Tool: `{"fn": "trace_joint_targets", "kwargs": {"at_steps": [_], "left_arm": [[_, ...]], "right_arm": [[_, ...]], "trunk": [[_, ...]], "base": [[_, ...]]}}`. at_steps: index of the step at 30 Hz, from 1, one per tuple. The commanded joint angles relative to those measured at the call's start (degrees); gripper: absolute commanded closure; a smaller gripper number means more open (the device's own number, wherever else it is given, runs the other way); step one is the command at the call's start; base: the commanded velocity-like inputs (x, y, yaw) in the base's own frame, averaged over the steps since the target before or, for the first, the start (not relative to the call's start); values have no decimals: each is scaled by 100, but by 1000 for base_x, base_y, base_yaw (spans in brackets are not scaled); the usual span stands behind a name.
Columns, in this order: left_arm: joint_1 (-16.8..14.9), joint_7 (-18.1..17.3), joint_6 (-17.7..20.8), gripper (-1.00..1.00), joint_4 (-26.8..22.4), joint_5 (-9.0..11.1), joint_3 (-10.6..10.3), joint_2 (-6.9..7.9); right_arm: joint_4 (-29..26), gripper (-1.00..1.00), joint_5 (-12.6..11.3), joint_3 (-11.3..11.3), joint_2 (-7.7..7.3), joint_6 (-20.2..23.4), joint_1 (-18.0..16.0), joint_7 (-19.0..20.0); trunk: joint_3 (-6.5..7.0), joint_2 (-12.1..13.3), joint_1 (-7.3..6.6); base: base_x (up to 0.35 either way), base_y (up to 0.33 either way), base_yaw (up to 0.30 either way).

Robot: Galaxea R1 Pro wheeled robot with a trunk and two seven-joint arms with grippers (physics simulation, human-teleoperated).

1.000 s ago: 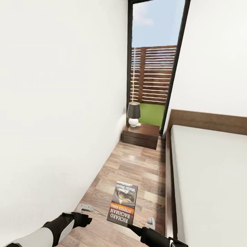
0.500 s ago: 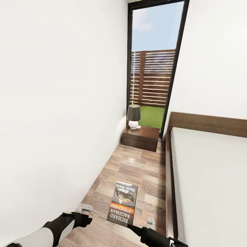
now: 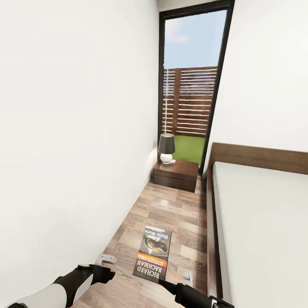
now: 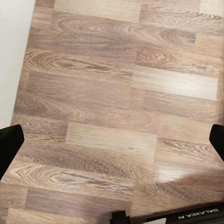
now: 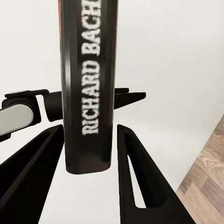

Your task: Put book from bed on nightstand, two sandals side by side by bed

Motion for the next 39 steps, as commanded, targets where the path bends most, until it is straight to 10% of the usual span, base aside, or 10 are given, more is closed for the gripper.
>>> {"fn": "trace_joint_targets", "kwargs": {"at_steps": [1, 39], "left_arm": [[-4, -6, 34, -100, -12, 59, -35, 5], [-4, -6, -86, -100, -6, 45, -94, 6]], "right_arm": [[-12, 100, 49, -51, 5, 51, -3, 24], [-2, 100, 49, -51, -3, 51, -3, 25]], "trunk": [[-4, -13, 4], [137, -13, 4]], "base": [[5, 0, 0], [243, 120, -27]]}}
